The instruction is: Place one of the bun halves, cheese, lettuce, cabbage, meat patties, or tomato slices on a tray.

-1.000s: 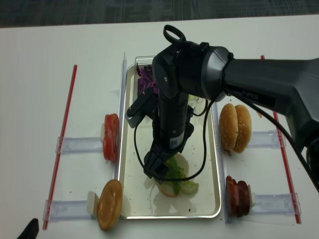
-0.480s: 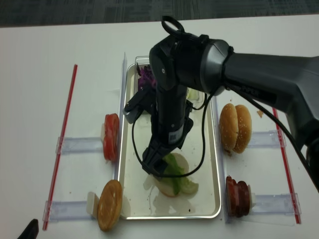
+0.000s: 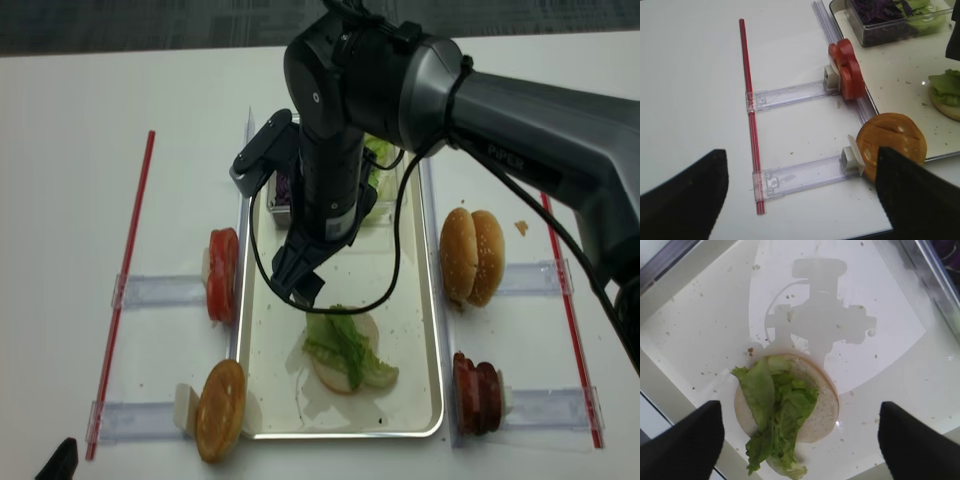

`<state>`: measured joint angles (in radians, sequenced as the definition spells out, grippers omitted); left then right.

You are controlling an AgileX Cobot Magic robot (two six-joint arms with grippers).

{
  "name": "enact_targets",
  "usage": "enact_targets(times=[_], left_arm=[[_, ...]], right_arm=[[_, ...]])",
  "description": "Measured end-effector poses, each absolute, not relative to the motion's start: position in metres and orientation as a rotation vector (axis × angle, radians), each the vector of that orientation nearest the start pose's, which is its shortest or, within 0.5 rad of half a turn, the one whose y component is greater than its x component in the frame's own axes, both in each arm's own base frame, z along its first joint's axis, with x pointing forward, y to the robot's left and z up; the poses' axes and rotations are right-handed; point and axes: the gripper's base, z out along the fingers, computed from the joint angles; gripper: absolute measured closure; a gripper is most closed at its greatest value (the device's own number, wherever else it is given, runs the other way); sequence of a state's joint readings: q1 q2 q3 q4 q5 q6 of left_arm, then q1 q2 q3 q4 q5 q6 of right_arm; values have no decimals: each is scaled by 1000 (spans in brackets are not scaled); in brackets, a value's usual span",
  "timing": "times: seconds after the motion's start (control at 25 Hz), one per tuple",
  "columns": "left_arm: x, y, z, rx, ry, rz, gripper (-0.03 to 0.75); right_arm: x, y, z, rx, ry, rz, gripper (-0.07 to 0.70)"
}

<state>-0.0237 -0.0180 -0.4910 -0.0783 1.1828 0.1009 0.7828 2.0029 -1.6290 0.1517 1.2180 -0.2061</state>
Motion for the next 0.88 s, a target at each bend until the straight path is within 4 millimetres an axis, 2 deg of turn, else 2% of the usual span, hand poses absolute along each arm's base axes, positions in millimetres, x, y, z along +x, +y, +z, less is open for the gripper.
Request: enact_targets(times=[0.48,0.88], left_arm=[[-12,-6,265,144,2150,-51,161],[-12,-6,265,144,2150,-51,161]], right_arm=[[279,296,224,-1374,2794,244,-9],[282,292,223,-1385,2776,157,-9]])
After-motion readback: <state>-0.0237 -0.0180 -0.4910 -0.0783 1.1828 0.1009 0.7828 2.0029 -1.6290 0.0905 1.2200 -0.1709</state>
